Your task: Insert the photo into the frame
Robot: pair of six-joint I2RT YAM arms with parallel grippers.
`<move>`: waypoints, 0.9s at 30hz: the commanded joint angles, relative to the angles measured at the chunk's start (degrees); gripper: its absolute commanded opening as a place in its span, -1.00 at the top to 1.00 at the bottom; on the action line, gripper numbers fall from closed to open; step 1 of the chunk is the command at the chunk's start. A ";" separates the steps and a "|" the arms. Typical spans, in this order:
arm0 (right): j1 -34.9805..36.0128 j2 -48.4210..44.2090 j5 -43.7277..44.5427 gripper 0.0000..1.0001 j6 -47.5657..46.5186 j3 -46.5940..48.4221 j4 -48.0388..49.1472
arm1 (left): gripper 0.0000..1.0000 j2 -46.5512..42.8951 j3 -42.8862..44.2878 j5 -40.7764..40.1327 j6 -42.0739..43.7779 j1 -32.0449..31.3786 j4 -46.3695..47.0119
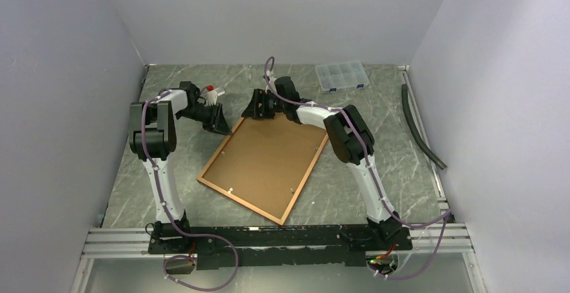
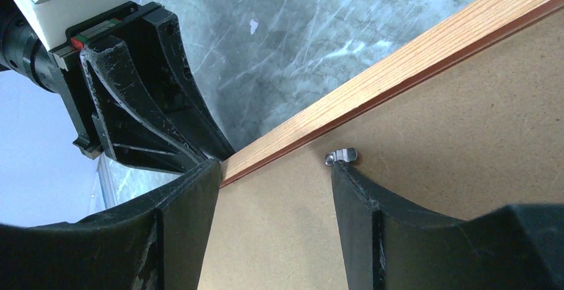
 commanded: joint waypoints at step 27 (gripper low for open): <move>1.60 4.47 -0.85 -0.30 1.70 4.71 0.63 | 0.56 -0.80 -3.30 -4.49 3.85 -0.56 -3.24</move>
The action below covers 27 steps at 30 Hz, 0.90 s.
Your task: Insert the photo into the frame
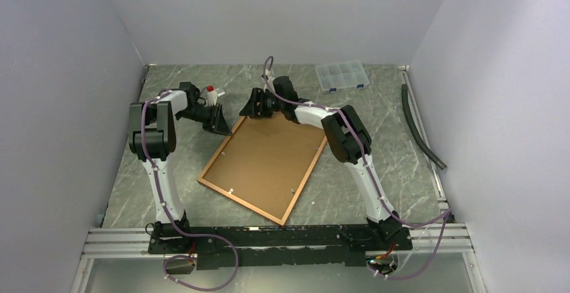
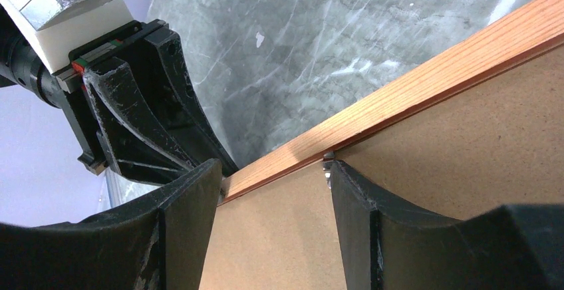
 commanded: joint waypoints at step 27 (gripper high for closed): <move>-8.97 -51.72 27.33 -0.63 -4.32 -52.26 -16.36 | 0.36 -6.74 -3.78 -15.35 9.79 5.59 -6.71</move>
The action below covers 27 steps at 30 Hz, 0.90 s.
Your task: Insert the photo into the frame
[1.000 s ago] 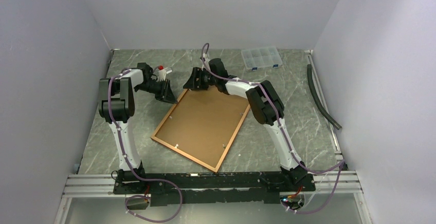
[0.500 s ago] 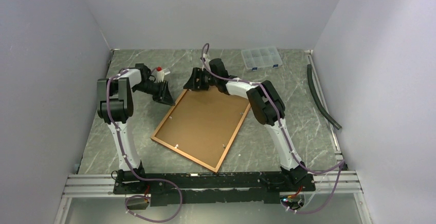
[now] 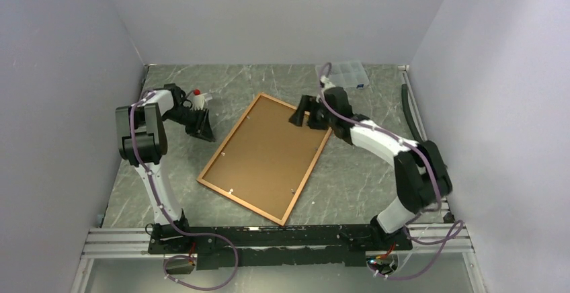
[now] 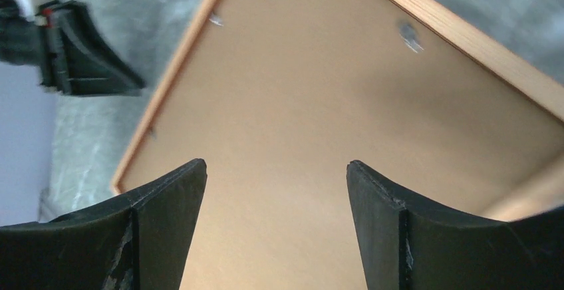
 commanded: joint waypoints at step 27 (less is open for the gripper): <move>-4.14 5.61 -1.29 -0.71 1.25 7.15 -2.58 | 0.47 -14.93 -20.60 -13.81 14.89 -5.58 1.43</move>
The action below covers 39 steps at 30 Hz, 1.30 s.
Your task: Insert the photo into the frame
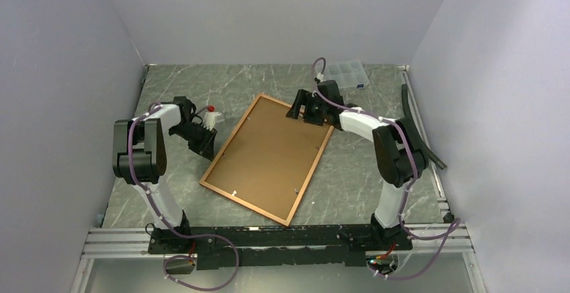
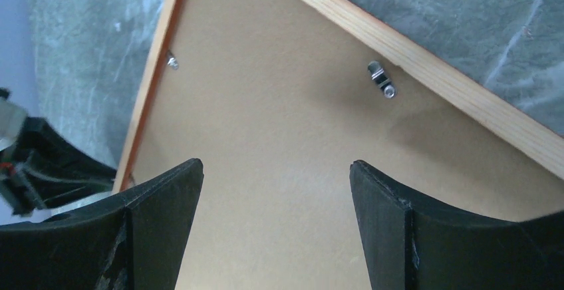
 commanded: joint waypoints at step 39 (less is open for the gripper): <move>6.57 29.35 -12.87 -0.70 -5.53 45.12 -13.24 | 0.45 2.10 -1.06 -0.68 4.19 -18.40 -3.11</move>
